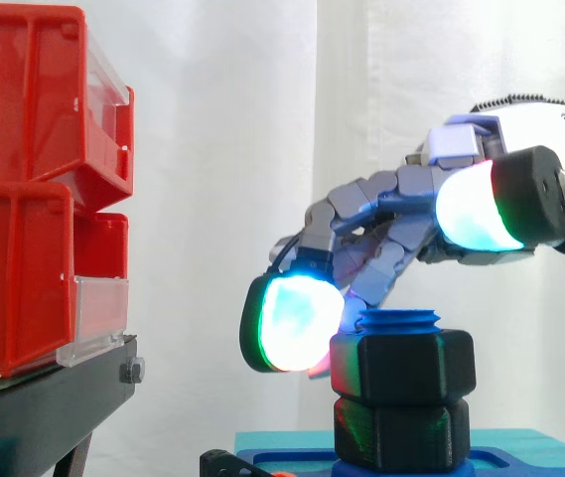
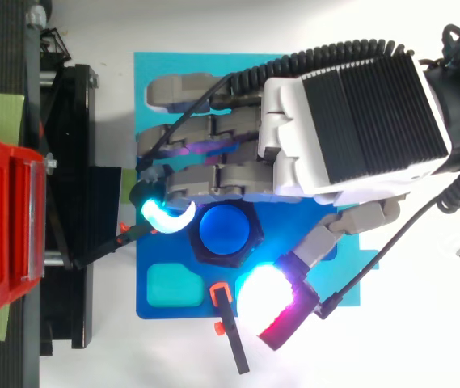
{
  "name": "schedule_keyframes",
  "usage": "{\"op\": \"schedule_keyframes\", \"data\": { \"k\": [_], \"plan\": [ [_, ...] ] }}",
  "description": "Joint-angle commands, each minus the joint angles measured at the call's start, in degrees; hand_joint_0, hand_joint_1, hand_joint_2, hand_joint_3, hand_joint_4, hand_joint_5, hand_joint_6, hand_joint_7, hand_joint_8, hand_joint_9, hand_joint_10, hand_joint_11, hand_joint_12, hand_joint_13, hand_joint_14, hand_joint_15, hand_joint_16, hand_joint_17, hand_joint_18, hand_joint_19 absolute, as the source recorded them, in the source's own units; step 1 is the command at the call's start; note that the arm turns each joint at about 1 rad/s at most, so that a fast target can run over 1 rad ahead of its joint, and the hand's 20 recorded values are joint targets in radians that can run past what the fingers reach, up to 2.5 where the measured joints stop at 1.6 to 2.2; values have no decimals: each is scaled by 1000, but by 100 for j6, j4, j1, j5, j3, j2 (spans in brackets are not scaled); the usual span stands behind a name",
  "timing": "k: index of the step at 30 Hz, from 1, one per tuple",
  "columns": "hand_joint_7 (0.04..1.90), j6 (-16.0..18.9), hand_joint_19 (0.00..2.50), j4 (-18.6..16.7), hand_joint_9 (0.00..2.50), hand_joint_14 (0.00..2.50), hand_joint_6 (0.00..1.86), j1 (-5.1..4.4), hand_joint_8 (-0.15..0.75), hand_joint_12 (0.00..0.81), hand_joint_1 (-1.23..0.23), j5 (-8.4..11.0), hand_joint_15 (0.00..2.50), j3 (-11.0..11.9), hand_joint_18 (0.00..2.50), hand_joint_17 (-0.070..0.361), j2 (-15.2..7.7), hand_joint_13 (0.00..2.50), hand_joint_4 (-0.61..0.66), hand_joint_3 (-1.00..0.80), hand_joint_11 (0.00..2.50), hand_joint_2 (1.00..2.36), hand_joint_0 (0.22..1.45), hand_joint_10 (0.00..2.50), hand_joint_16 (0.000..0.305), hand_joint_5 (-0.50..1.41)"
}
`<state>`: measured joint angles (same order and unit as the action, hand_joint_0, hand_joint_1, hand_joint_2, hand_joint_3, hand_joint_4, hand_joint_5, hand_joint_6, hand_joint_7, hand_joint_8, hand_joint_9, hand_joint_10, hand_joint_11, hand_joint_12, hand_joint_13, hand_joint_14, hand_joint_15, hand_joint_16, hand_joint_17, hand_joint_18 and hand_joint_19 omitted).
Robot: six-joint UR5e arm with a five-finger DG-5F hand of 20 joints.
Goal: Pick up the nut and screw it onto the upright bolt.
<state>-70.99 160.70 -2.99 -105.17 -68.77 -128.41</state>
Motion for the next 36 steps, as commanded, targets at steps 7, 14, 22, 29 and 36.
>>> {"op": "schedule_keyframes", "data": {
  "k": [7,14,22,29,36],
  "plan": [
    [1019,68,0,-153,808,0,504,53,275,298,-207,5,0,-119,31,73,0,369,270,-500,0,1000,481,0,32,-65],
    [1228,129,0,-153,846,0,504,106,278,291,-223,-13,0,-119,55,71,0,396,215,-500,0,1000,490,0,31,-41],
    [1411,129,0,-135,887,0,501,202,284,283,-237,-65,0,-111,89,69,0,426,187,-500,0,1000,495,2,31,-15],
    [1428,129,0,-153,977,0,534,255,281,269,-271,-127,0,-119,144,66,0,489,143,-500,4,1000,502,0,29,16],
    [1375,129,0,-161,1064,0,556,273,269,250,-285,-153,0,-119,217,60,0,546,92,-500,17,1000,509,0,26,33]
  ]
}}
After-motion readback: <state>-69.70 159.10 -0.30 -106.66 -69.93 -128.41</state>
